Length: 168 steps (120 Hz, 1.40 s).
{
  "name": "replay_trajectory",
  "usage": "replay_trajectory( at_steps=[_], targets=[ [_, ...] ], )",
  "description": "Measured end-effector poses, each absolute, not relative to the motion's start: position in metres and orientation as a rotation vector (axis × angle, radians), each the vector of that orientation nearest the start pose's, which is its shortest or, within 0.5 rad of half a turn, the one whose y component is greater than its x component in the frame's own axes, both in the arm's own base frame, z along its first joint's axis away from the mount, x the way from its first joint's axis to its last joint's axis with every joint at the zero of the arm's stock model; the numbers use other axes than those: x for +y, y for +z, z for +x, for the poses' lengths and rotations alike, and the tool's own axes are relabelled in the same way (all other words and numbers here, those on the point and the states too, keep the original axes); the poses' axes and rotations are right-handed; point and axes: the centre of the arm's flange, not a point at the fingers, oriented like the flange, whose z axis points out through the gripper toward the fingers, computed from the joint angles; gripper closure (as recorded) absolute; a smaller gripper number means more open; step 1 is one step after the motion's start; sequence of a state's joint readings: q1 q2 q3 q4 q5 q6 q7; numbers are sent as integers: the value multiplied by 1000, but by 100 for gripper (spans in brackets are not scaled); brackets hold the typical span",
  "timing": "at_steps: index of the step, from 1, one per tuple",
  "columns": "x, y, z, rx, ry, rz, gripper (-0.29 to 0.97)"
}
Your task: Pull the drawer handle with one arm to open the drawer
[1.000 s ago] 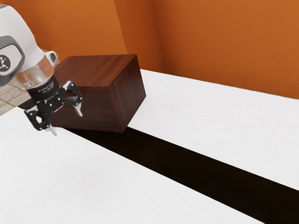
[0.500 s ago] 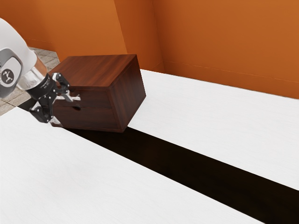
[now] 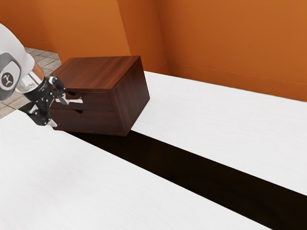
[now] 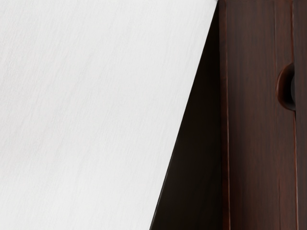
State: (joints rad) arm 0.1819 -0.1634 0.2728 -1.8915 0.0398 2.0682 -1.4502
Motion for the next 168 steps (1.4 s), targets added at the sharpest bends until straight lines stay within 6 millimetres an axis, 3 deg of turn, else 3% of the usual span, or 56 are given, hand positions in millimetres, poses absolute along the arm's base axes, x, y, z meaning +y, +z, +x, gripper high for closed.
replay_trajectory(
  at_steps=[58, 113, 138, 168],
  targets=[
    [276, 595, 475, 2484, 402, 1669, 9],
    [270, 592, 480, 2494, 400, 1688, 9],
    [267, 593, 497, 2475, 414, 1696, 9],
    [286, 576, 525, 2491, 426, 1667, 9]
  ],
)
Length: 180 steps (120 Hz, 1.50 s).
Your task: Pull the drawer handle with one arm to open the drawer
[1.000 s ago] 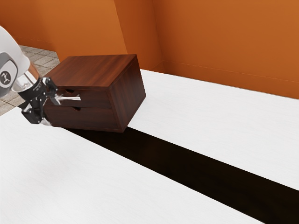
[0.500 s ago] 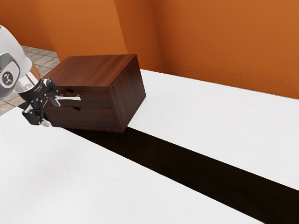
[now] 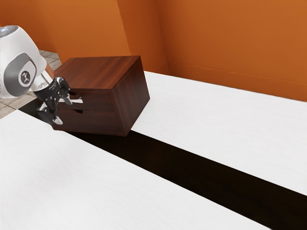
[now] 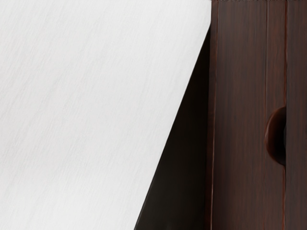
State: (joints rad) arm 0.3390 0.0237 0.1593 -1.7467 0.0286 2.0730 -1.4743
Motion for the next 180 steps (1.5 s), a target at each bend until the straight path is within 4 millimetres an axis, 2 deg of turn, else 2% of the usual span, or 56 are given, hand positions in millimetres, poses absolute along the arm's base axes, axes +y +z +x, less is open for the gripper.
replay_trajectory(
  at_steps=[44, 84, 104, 141, 162, 180],
  targets=[
    [310, 558, 542, 2513, 449, 1638, 9],
    [331, 560, 543, 2496, 549, 1591, 9],
    [333, 561, 547, 2474, 593, 1583, 9],
    [336, 545, 552, 2459, 598, 1630, 10],
    [337, 543, 552, 2442, 597, 1676, 10],
    [346, 542, 546, 2448, 599, 1691, 10]
  ],
)
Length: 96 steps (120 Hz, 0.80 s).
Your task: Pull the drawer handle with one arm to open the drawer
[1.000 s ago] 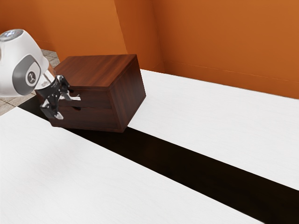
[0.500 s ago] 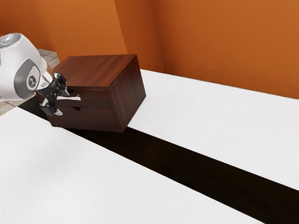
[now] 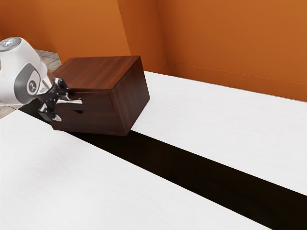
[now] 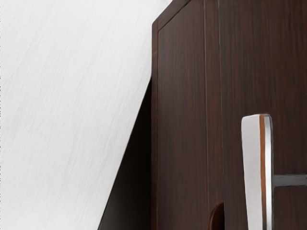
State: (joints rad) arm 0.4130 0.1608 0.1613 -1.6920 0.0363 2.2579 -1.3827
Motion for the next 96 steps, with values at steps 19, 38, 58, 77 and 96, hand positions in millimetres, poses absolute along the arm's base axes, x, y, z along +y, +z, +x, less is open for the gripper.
replay_trajectory(
  at_steps=[19, 38, 58, 77, 96],
  targets=[
    [346, 542, 546, 2438, 610, 1732, 11],
    [342, 542, 548, 2424, 612, 1760, 11],
    [332, 540, 555, 2405, 602, 1774, 11],
    [335, 537, 555, 2432, 589, 1731, 11],
    [337, 533, 554, 2465, 575, 1682, 14]
  ],
)
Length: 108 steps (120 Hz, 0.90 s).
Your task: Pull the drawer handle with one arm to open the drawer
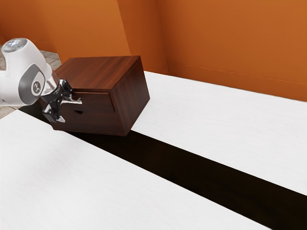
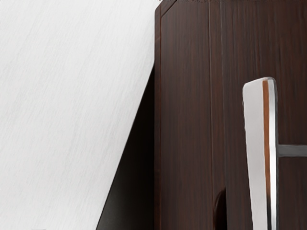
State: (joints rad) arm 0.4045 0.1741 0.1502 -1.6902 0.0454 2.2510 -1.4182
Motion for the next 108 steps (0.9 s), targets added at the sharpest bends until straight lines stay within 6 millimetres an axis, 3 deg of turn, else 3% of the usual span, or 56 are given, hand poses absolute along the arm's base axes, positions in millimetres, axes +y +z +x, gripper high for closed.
replay_trajectory(
  at_steps=[41, 108],
  targets=[
    [336, 527, 551, 2532, 510, 1637, 35],
    [317, 550, 511, 2593, 424, 1577, 42]
  ],
)
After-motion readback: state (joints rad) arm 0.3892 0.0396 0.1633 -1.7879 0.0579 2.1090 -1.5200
